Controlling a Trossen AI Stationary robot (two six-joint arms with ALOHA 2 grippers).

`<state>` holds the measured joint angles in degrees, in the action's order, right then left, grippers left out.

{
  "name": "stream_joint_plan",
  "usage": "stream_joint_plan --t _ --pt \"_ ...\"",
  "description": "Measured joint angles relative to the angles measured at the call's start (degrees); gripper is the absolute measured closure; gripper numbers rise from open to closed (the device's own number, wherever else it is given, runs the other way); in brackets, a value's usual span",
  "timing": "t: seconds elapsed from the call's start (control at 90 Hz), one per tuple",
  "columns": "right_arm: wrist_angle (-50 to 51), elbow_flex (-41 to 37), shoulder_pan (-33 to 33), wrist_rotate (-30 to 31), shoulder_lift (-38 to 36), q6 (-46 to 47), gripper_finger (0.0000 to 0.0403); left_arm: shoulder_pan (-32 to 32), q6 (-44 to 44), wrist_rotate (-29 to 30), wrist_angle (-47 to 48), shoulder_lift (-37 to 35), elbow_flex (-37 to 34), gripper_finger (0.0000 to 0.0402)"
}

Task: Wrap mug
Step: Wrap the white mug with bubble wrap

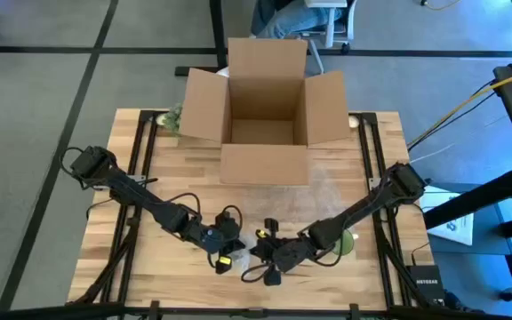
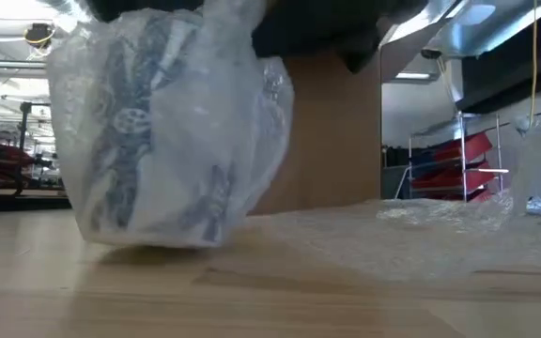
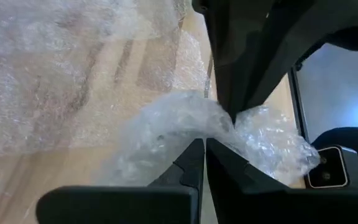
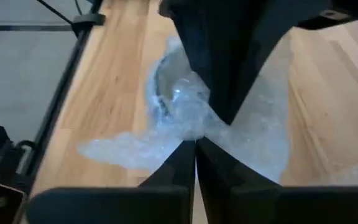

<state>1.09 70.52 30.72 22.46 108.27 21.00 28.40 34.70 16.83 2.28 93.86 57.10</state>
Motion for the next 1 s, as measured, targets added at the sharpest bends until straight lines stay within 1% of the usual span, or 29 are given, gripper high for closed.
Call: stream_joint_plan --t 0.178,0.367,0.422,0.656,0.811,1.0 --pt "1.48 0.00 0.50 -0.07 -0.57 1.48 0.0402 0.65 0.04 0.13 0.03 0.00 -0.02 0.0402" --pt "-6.86 0.09 0.05 -0.85 -0.74 1.06 0.0402 1.25 0.61 0.85 -1.18 1.57 -0.02 0.0402" --pt "-7.93 0.11 -0.34 -1.03 -0.64 0.69 0.0402 1.23 0.60 0.99 -2.23 2.31 -0.02 0.0402" --pt "-4.13 0.05 -1.62 -1.51 0.57 0.60 0.0402 1.22 0.85 1.43 -3.23 3.43 -0.02 0.0402" --pt "-4.42 0.13 -1.55 -3.46 1.95 1.02 0.0402 1.31 0.85 1.37 -2.86 3.19 -0.02 0.0402" --pt "-4.54 0.20 -1.46 -3.88 2.34 1.06 0.0402 2.43 0.42 1.62 -1.44 2.93 0.78 0.0402"
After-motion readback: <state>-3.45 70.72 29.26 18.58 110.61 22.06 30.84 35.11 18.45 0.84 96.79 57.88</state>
